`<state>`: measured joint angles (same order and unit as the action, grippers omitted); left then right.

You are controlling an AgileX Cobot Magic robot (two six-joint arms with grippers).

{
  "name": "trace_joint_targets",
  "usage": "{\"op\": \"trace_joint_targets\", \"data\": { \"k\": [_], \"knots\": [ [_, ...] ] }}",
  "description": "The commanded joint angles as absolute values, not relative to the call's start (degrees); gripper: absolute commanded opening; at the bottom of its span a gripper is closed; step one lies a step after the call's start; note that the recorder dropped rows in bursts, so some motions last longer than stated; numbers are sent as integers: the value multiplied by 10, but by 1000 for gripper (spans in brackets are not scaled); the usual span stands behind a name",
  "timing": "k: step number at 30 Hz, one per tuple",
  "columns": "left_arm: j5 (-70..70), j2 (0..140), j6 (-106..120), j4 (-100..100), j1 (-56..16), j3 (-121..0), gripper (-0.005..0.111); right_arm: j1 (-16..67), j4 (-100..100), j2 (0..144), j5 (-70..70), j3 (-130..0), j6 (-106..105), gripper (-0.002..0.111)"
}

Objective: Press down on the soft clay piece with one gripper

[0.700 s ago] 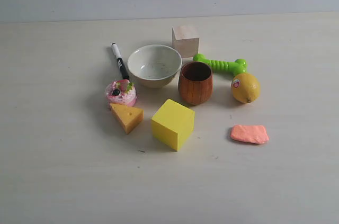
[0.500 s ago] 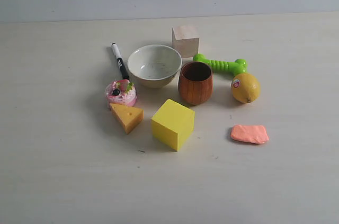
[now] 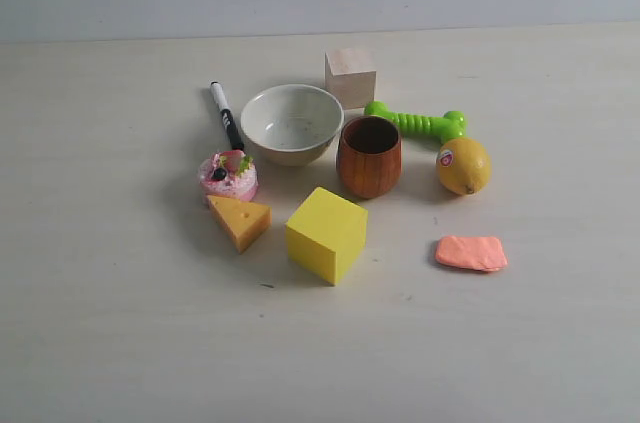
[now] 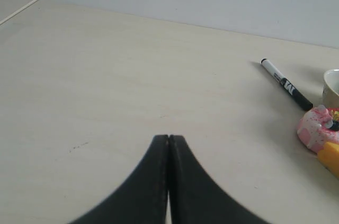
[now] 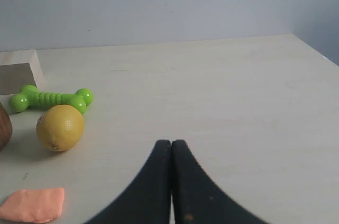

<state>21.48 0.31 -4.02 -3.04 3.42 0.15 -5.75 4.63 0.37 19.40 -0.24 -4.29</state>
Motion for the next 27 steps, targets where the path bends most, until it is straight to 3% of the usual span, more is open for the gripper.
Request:
{"op": "trace_joint_targets", "data": {
  "k": [1,8,18,23,27],
  "knots": [
    [208,0,-44,-34,34,0,0,-60,46,0,172,0,-45,0],
    [208,0,-44,-34,34,0,0,-60,46,0,-42,0,-44,0],
    [208,0,-44,-34,34,0,0,-60,46,0,-154,0,-49,0],
    [208,0,-44,-34,34,0,0,-60,46,0,-306,0,23,0],
    [208,0,-44,-34,34,0,0,-60,46,5,-167,-70,58,0]
  ]
}}
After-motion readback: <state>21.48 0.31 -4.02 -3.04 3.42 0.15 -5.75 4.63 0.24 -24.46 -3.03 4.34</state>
